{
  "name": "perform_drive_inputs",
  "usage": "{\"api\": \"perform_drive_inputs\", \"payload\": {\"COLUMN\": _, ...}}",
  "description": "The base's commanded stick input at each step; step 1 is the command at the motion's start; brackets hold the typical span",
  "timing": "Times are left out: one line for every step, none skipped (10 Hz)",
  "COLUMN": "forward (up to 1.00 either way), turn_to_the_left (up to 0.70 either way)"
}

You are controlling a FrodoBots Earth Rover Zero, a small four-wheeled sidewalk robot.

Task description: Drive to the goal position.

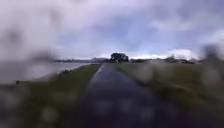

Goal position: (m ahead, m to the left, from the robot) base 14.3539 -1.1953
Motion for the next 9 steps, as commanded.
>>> {"api": "perform_drive_inputs", "payload": {"forward": 0.7, "turn_to_the_left": 0.0}}
{"api": "perform_drive_inputs", "payload": {"forward": 0.7, "turn_to_the_left": 0.0}}
{"api": "perform_drive_inputs", "payload": {"forward": 0.7, "turn_to_the_left": 0.0}}
{"api": "perform_drive_inputs", "payload": {"forward": 0.7, "turn_to_the_left": 0.0}}
{"api": "perform_drive_inputs", "payload": {"forward": 0.7, "turn_to_the_left": 0.0}}
{"api": "perform_drive_inputs", "payload": {"forward": 0.7, "turn_to_the_left": 0.0}}
{"api": "perform_drive_inputs", "payload": {"forward": 0.7, "turn_to_the_left": 0.0}}
{"api": "perform_drive_inputs", "payload": {"forward": 0.7, "turn_to_the_left": 0.0}}
{"api": "perform_drive_inputs", "payload": {"forward": 0.7, "turn_to_the_left": 0.0}}
